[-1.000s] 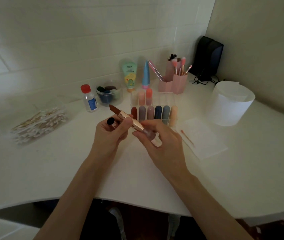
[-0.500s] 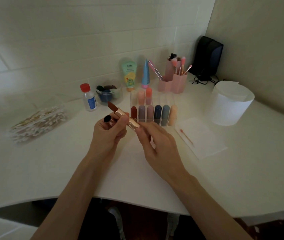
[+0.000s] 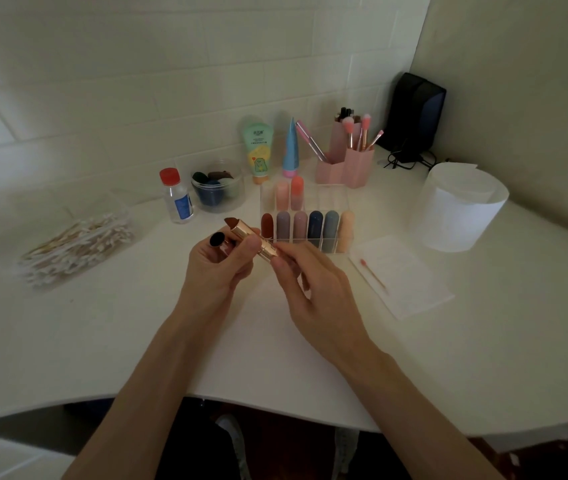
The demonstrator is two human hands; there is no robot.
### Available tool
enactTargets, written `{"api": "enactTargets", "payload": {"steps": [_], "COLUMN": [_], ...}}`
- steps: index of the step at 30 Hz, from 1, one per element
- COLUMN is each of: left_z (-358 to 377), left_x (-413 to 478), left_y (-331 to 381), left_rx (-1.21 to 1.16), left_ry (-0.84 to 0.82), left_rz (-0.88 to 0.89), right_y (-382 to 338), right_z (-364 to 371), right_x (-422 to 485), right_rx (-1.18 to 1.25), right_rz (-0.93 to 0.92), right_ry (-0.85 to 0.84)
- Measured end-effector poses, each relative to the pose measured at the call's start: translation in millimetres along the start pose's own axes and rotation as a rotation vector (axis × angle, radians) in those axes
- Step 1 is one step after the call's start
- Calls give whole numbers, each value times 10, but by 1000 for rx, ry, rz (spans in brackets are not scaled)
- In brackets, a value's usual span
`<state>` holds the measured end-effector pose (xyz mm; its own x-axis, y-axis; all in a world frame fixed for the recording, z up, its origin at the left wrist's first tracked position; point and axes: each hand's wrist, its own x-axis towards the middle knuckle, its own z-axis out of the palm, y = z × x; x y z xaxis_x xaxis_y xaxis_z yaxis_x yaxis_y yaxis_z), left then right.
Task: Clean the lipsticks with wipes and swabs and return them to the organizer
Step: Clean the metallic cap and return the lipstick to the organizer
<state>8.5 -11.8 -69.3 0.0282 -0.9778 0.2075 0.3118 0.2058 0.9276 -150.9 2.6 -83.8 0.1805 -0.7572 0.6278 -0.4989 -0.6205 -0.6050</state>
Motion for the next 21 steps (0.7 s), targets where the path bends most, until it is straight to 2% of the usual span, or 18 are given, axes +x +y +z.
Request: {"api": "enactTargets", "payload": {"steps": [7, 11, 18, 21], "left_z": [35, 38, 39, 24], "left_x": [-15, -19, -20, 6], "left_y": [11, 9, 6, -17], "left_rx": [77, 86, 101, 110], "left_ry": [-41, -59, -42, -82], "left_rz": [46, 63, 62, 14], "right_y": [45, 51, 51, 44], "right_z": [-35, -41, -54, -127], "right_x": [-8, -13, -5, 8], "right_rx": [-20, -65, -90, -93], "right_rz": [60, 1, -30, 30], "right_ry": [45, 117, 156, 225]}}
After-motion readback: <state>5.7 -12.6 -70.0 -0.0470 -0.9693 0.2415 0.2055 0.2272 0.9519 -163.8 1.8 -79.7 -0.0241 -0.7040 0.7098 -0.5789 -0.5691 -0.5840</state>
